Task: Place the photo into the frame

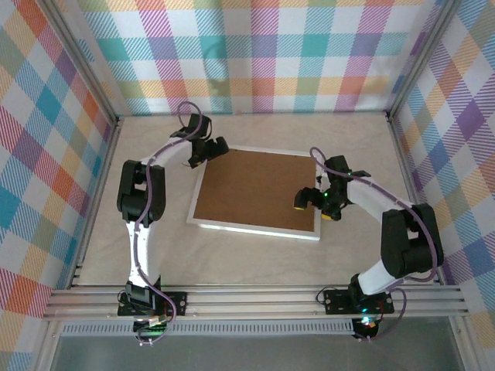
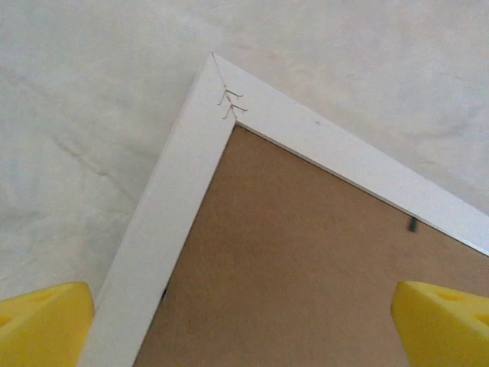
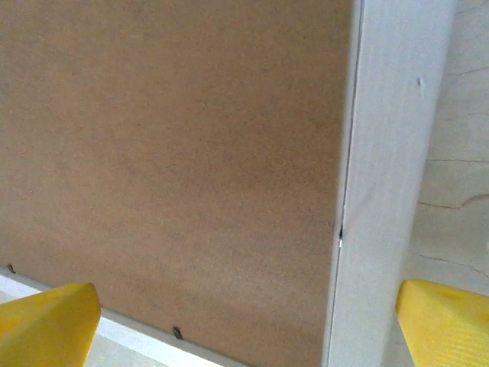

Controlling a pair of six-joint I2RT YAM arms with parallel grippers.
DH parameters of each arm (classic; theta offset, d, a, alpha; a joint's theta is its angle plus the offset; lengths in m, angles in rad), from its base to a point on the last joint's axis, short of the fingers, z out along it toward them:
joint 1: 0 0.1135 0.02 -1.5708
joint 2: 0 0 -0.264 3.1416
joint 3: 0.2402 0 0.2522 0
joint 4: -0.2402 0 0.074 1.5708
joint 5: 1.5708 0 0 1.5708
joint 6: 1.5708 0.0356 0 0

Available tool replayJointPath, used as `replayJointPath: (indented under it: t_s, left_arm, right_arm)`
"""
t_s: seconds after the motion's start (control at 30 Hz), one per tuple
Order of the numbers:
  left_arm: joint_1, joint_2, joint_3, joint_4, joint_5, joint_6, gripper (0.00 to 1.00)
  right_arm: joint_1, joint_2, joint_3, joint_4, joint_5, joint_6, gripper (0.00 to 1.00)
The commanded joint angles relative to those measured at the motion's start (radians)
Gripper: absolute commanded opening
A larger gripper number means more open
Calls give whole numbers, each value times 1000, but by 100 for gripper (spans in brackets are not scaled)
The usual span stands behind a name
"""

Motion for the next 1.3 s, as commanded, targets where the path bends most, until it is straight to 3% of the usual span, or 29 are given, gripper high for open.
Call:
replayJointPath:
  t_s: [0.0, 0.17, 0.4, 0.53, 0.97, 1.27]
  left_arm:
    - [8, -30, 0, -51, 41, 54, 100]
    - [17, -153, -157, -73, -16, 93, 100]
    - [17, -347, -423, -46, -79, 107, 100]
    - [17, -390, -505, -38, -101, 131, 98]
    - [25, -348, -516, -28, -115, 207, 64]
    - [25, -297, -504, -22, -98, 241, 62]
  right_arm:
    - [-24, 11, 101, -36, 61, -46, 99]
    - [-114, 145, 267, -36, 78, -109, 94]
    - [-147, 358, 491, -76, 122, -157, 67]
    - [-150, 437, 575, -102, 161, -181, 57]
    - [-149, 557, 727, -180, 239, -213, 55]
    - [-148, 580, 723, -154, 212, -200, 55]
